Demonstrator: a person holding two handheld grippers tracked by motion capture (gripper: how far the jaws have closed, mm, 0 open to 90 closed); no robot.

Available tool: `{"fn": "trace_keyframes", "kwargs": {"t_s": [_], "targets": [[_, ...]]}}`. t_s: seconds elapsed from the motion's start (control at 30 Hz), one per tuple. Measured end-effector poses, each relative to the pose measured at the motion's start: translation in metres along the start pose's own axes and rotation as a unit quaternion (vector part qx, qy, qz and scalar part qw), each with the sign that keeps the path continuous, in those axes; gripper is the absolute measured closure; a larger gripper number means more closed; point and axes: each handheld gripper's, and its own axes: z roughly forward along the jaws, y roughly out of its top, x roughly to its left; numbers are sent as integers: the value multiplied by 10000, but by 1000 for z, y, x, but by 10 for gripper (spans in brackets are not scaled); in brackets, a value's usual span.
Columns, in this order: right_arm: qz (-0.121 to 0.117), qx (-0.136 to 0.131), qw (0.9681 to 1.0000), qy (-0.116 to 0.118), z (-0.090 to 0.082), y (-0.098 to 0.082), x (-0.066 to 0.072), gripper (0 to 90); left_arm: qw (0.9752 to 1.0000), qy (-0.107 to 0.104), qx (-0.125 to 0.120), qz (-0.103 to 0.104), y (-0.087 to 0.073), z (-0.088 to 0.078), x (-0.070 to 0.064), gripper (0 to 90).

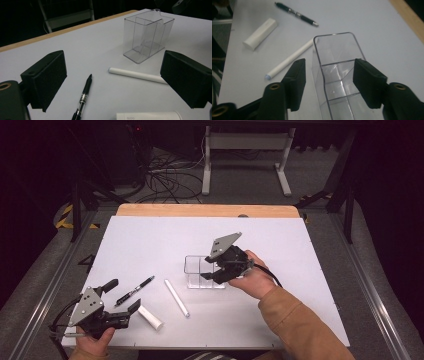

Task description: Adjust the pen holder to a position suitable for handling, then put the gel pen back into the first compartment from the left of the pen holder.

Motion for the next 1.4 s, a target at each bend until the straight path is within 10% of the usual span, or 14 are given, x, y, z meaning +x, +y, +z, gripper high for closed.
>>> {"fn": "trace_keyframes", "kwargs": {"t_s": [0.37, 0.67, 1.23, 1.4], "targets": [[505, -885, 9944, -272, -31, -16, 4, 283, 9997, -163, 66, -150, 3, 1, 6, 47], [869, -1590, 9815, -624, -57, -42, 10, 98, 9995, -108, 281, 91, 7, 7, 6, 63], [1248, -1779, 9683, -1230, -78, -117, 30, 2, 9964, -113, 842, 42, 19, 20, 9, 128], [1544, -1897, 9597, -1382, -78, -148, 35, 0, 9960, -134, 878, 16, 24, 22, 12, 127]]}}
